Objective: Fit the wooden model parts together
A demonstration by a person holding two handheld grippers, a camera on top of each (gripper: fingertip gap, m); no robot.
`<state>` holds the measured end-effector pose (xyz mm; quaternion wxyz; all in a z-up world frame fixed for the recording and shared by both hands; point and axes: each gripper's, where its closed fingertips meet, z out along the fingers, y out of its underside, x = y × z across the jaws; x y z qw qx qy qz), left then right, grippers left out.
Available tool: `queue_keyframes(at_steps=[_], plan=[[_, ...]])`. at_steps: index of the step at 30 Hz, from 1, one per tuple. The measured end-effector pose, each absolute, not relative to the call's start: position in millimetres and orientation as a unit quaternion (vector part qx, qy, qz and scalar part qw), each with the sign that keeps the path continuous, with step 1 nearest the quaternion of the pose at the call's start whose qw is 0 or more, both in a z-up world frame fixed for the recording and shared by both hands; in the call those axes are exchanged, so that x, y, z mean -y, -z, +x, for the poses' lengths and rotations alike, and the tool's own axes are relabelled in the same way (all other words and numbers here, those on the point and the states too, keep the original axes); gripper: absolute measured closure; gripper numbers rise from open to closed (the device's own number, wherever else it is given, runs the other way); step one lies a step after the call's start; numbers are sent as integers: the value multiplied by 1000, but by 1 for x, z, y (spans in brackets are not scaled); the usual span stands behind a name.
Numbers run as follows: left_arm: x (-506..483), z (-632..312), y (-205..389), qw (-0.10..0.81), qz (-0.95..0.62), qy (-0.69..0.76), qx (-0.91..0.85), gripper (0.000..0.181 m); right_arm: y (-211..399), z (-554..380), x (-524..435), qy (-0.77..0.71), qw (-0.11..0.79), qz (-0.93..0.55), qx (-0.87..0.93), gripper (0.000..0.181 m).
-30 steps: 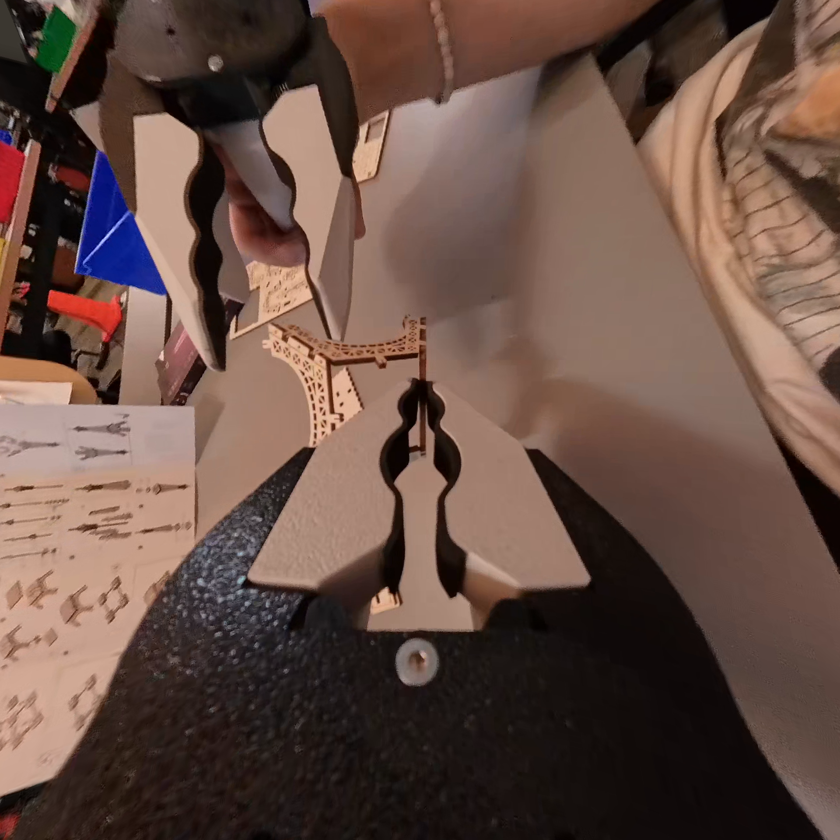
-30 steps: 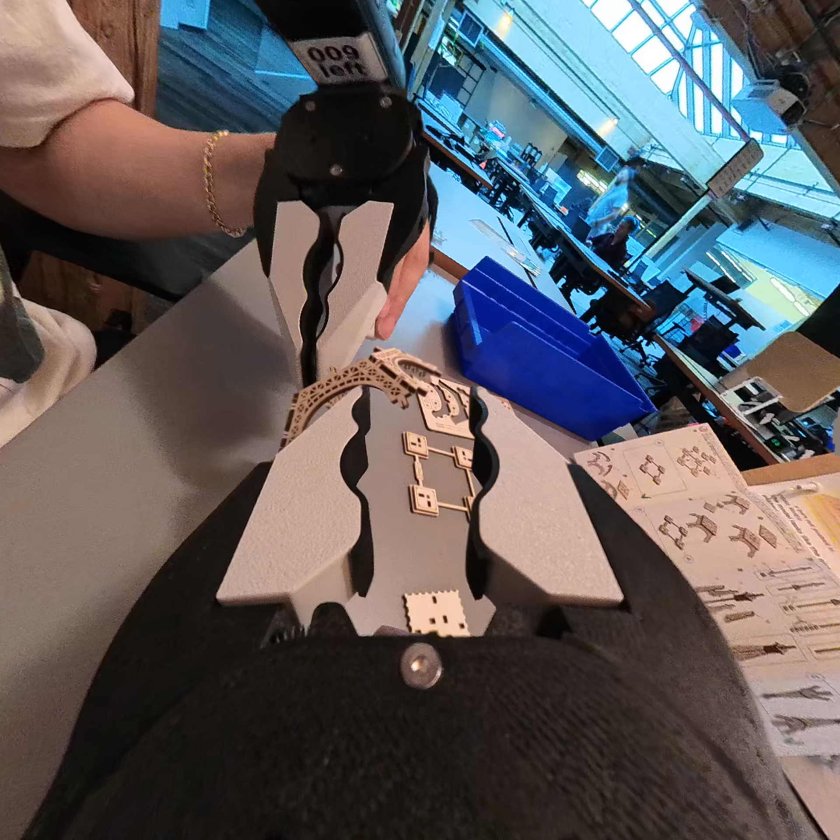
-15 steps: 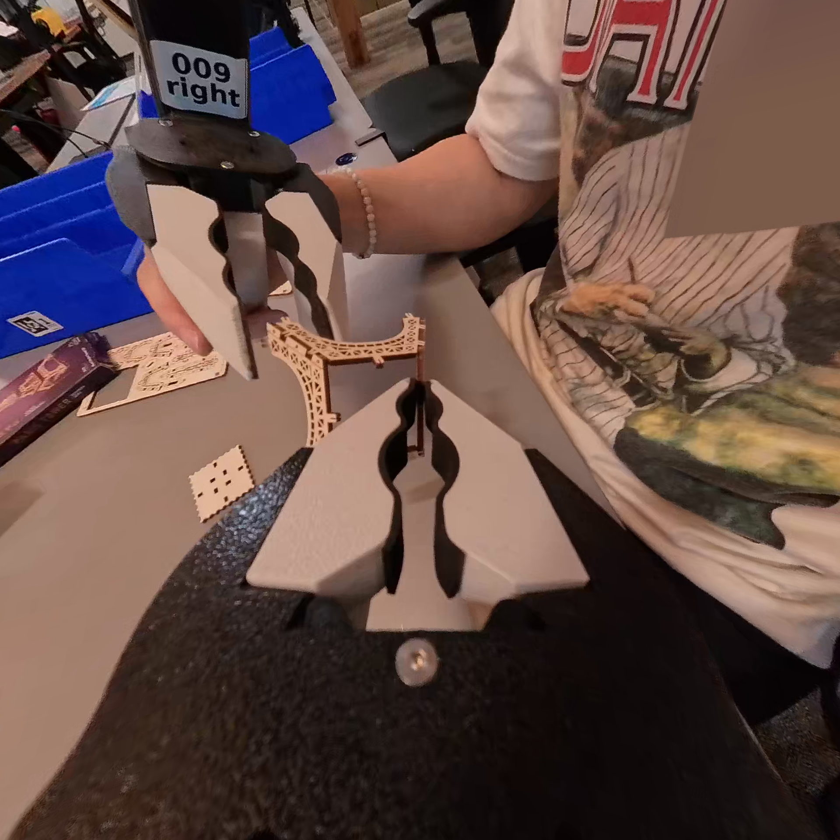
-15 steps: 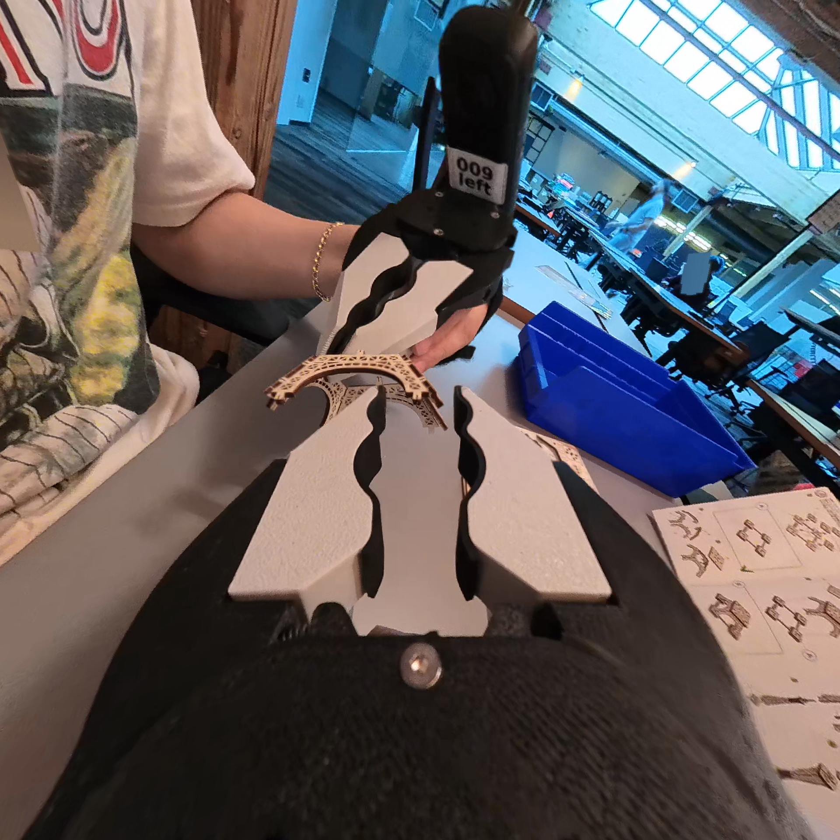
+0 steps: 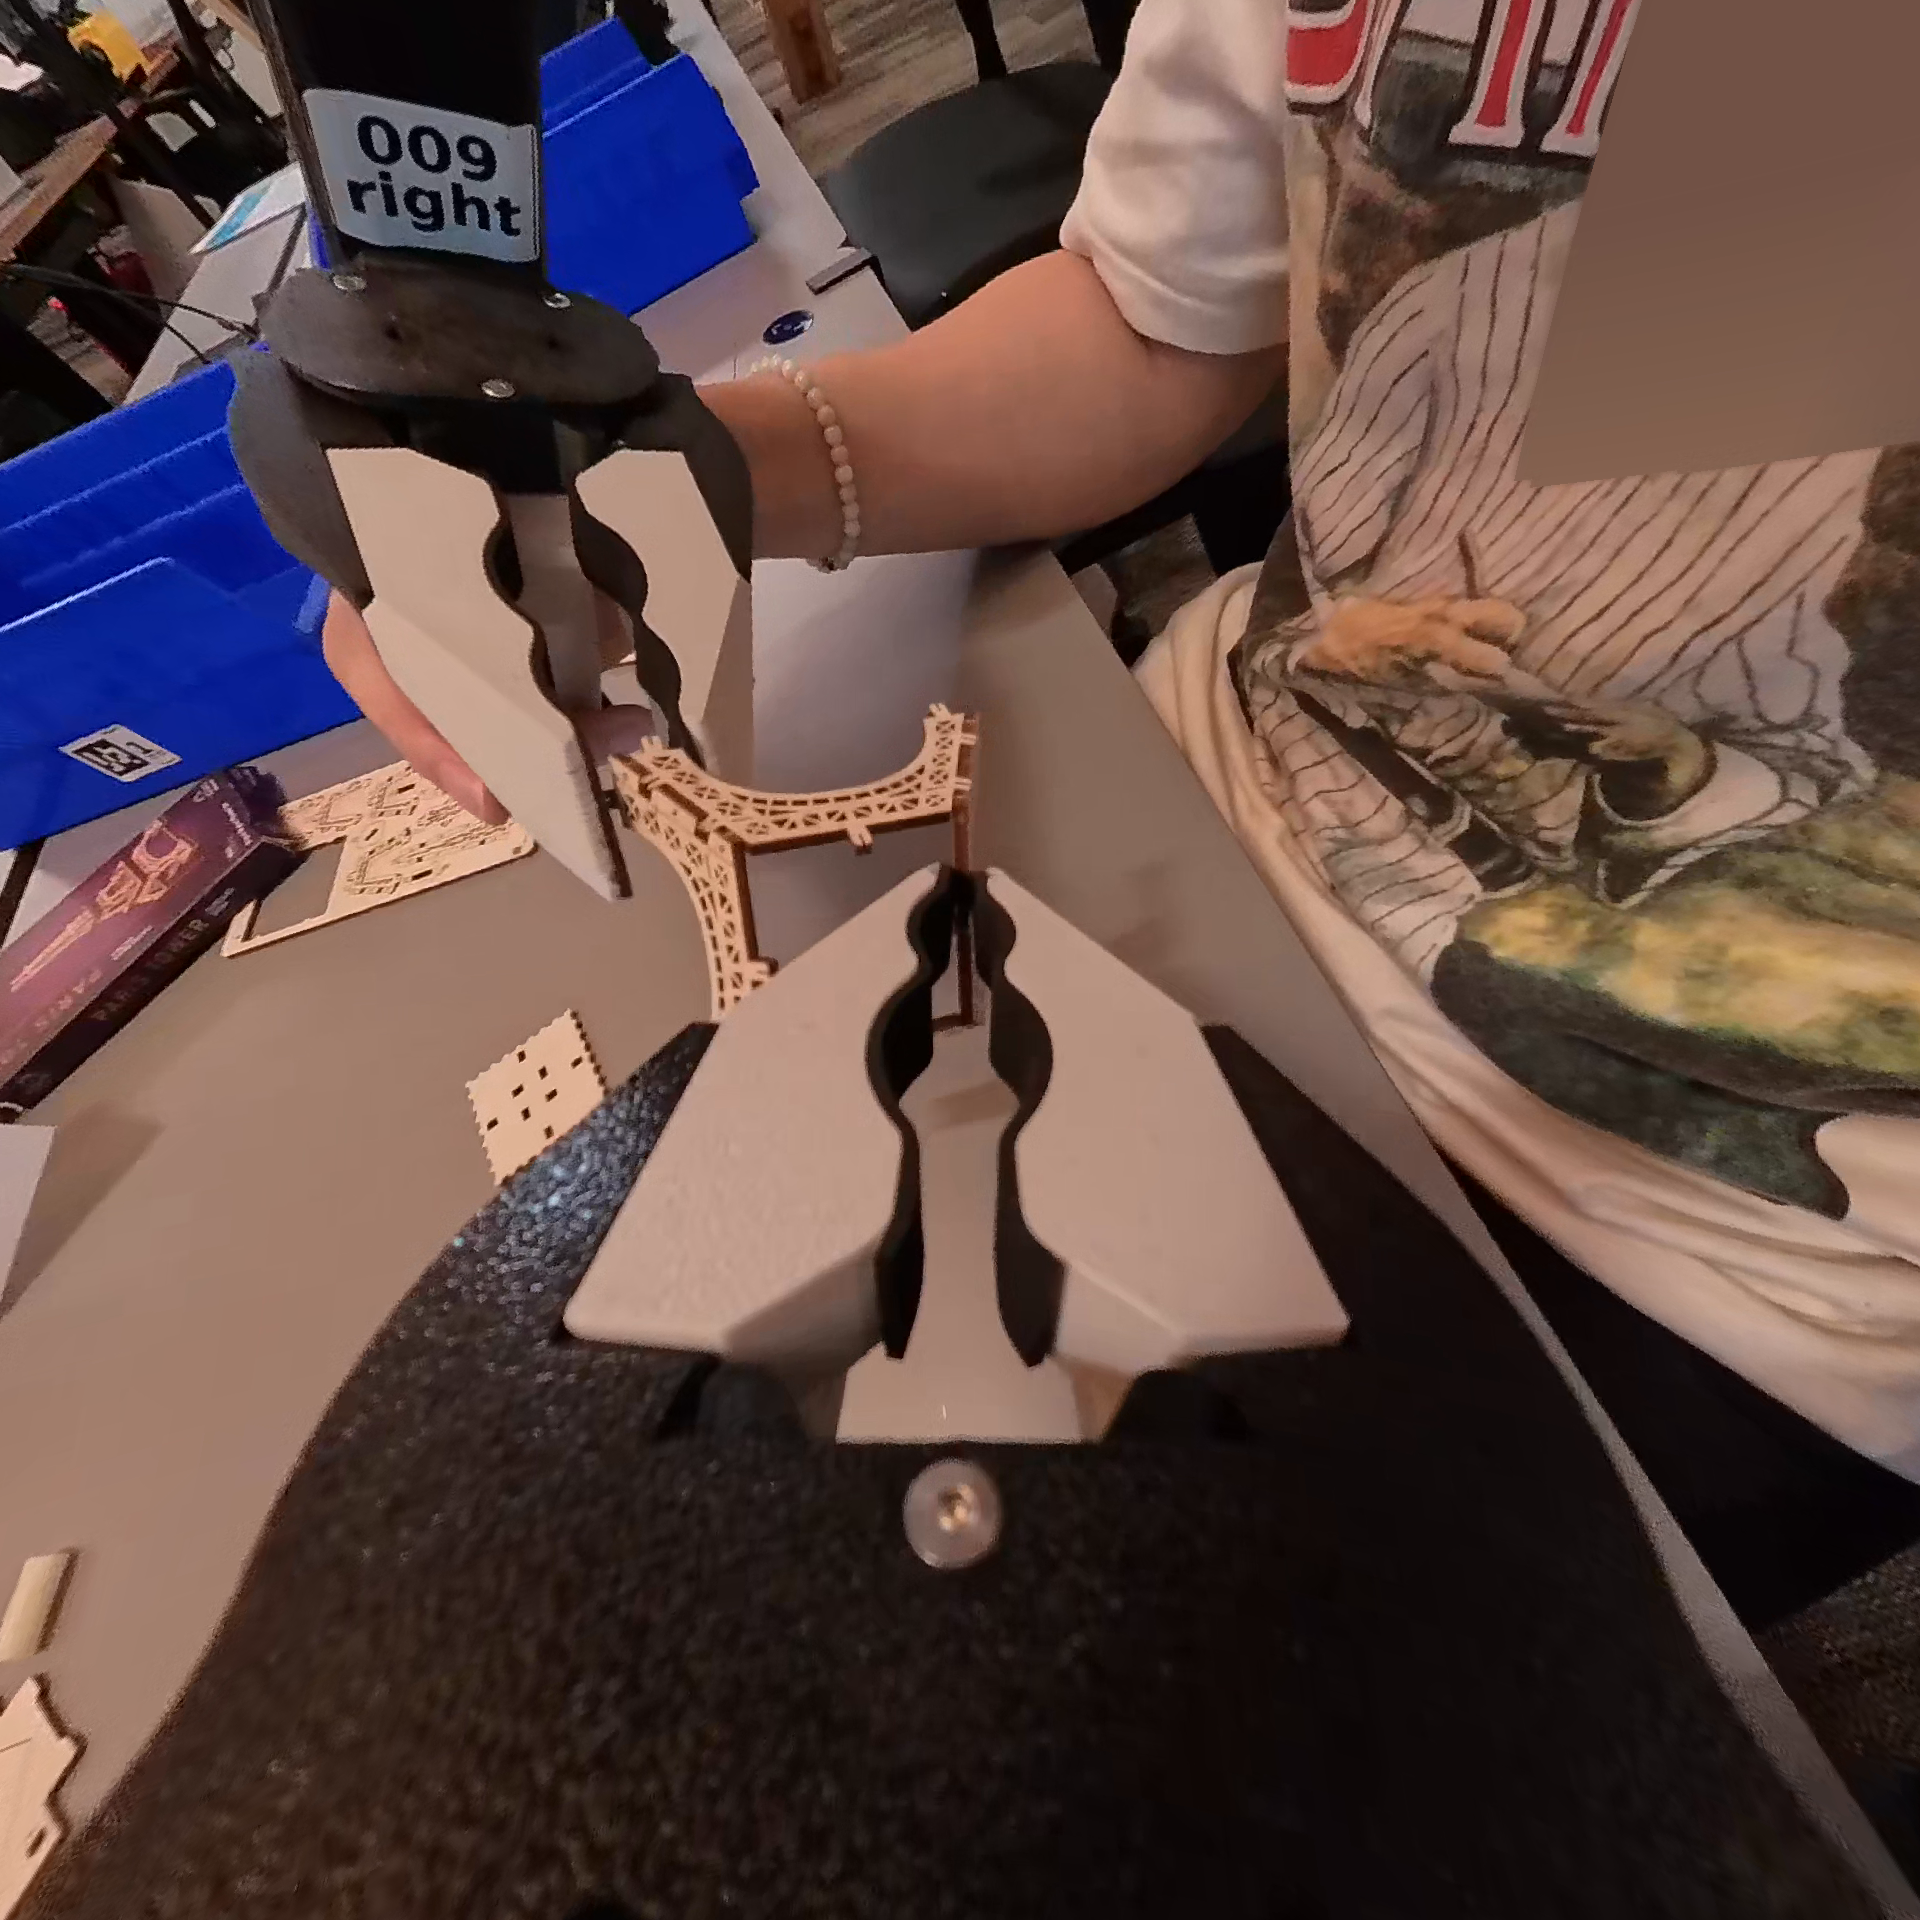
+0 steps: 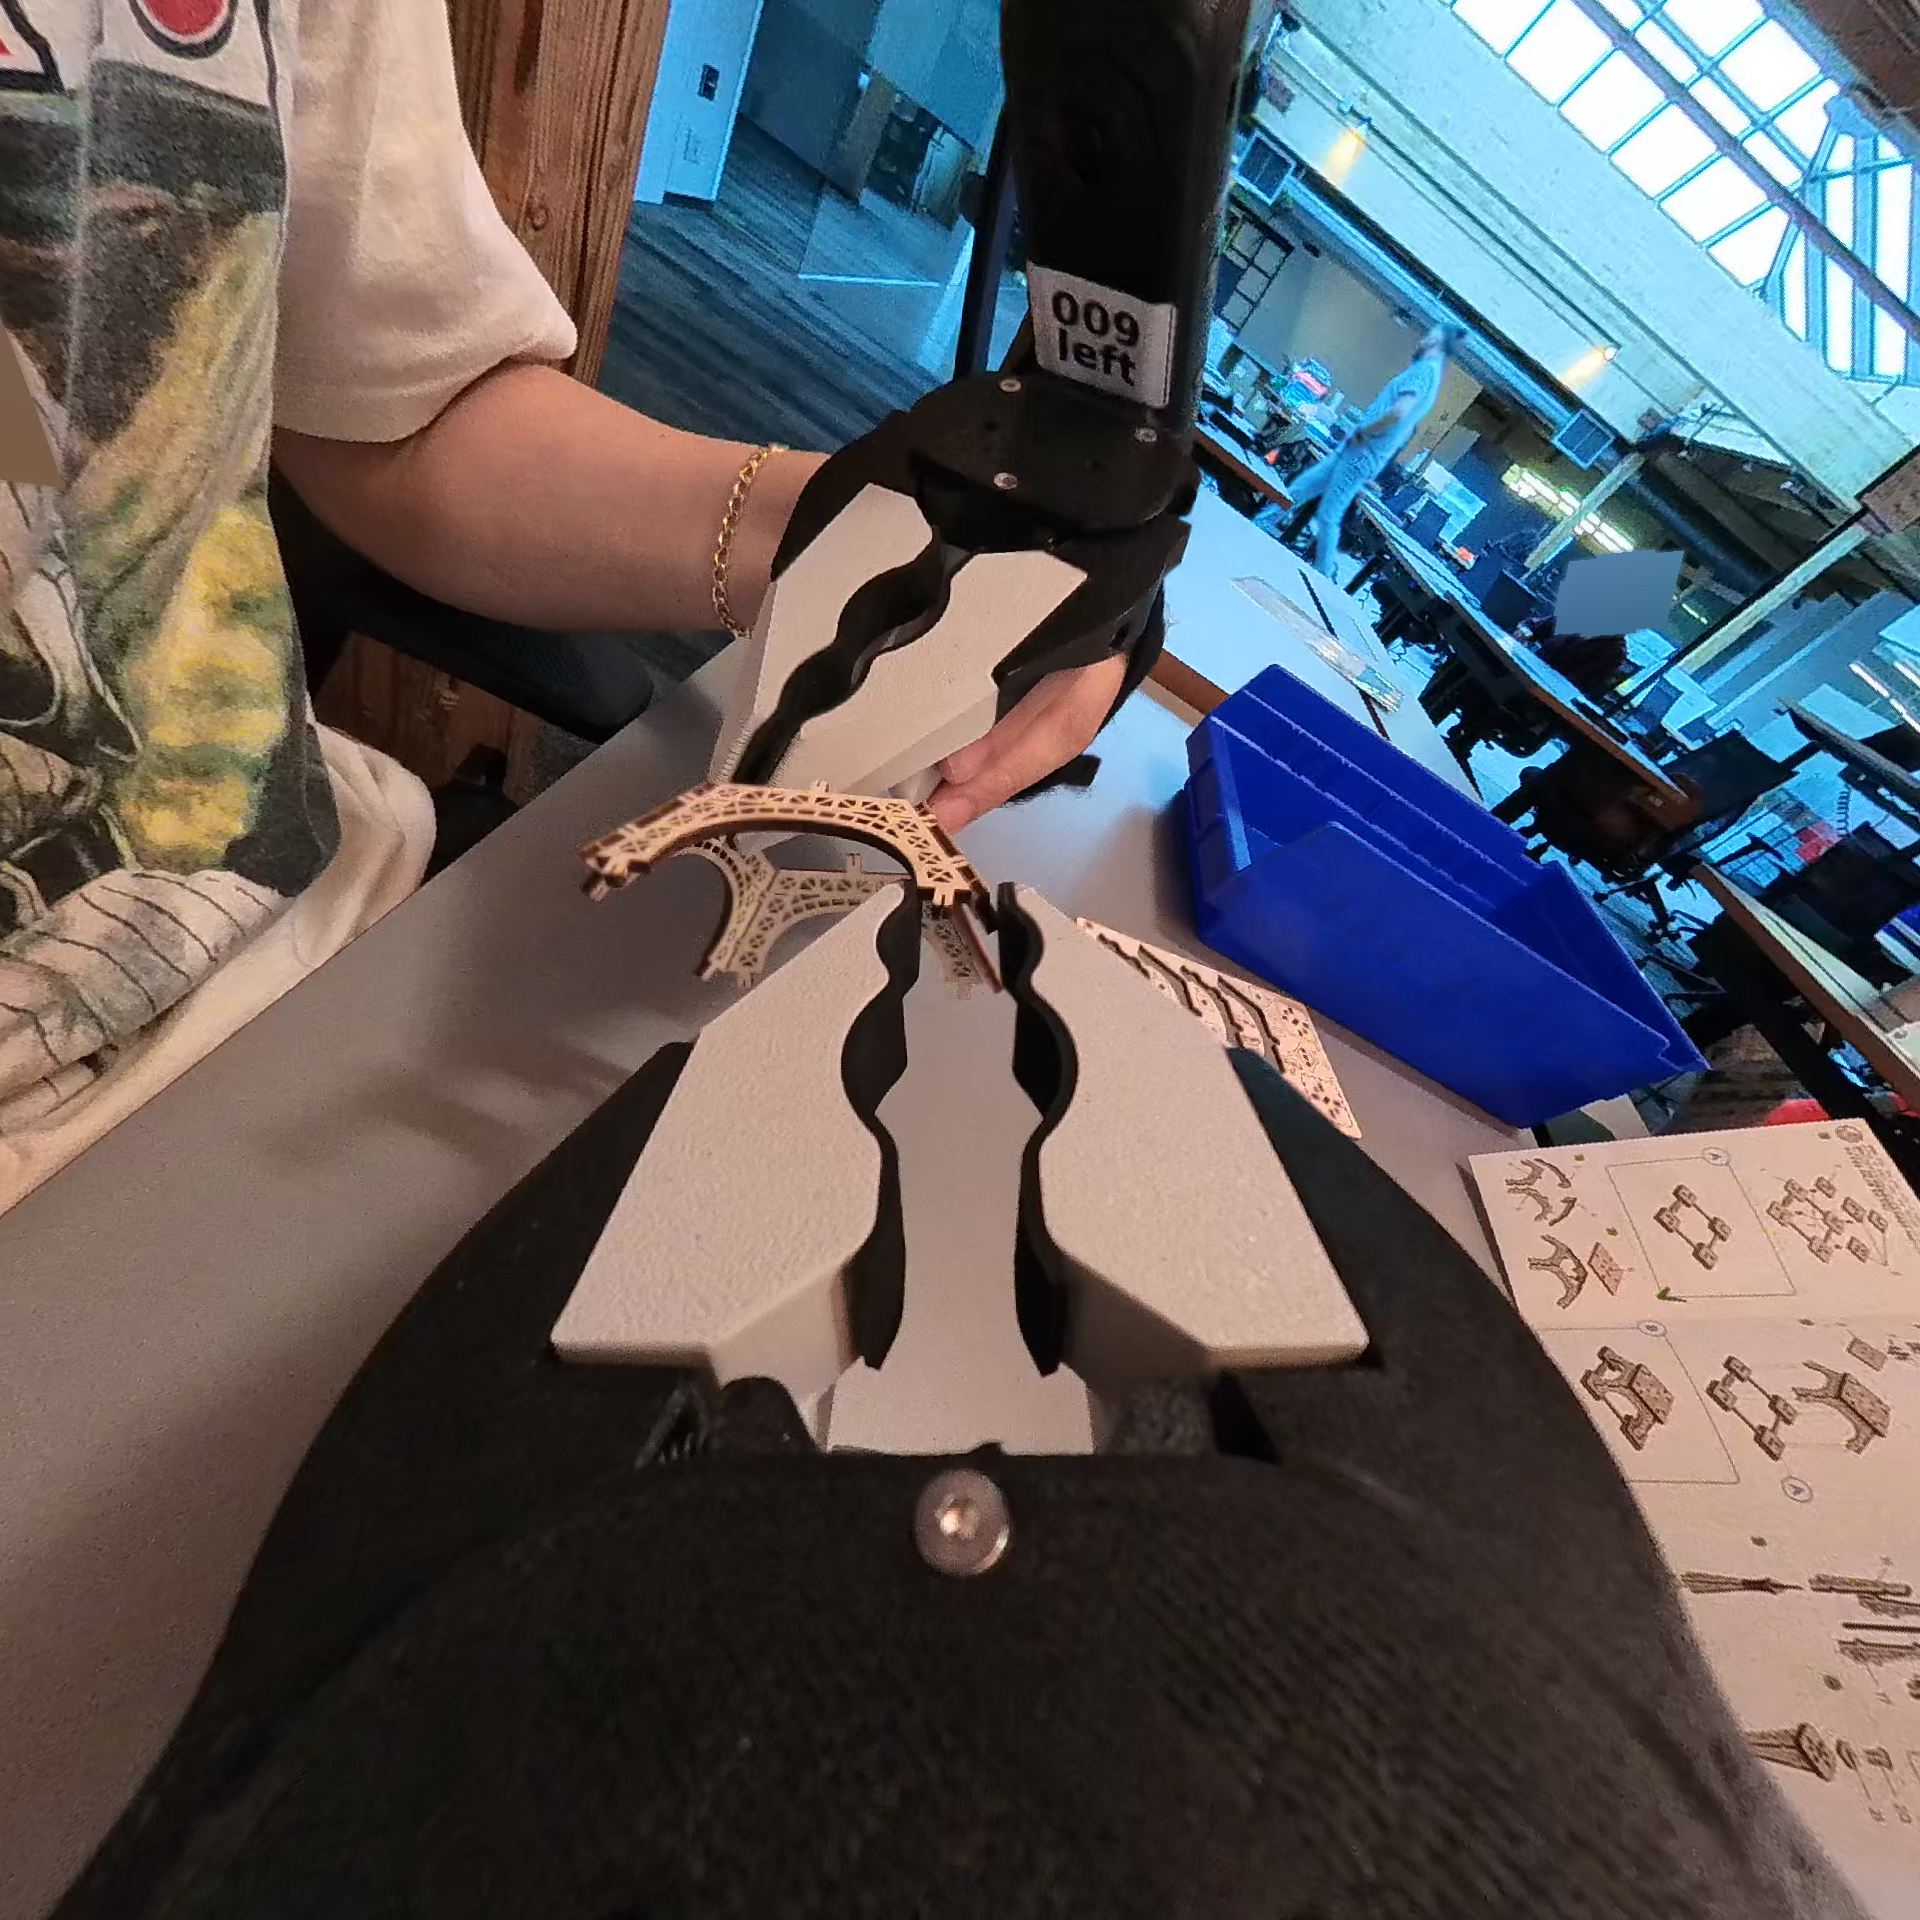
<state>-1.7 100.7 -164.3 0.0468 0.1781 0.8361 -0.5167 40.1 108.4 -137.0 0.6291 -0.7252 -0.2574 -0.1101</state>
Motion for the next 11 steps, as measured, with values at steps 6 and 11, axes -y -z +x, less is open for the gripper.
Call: queue_keyframes(at_steps=[6, 11], plan=[[-104, 19, 177, 179, 206, 415, -868, 181, 138, 52, -103, 91, 630, -743, 209, 131], [-110, 44, 195, 271, 202, 276, -900, 181, 138, 84, -104, -1, 647, -761, 53, 116]])
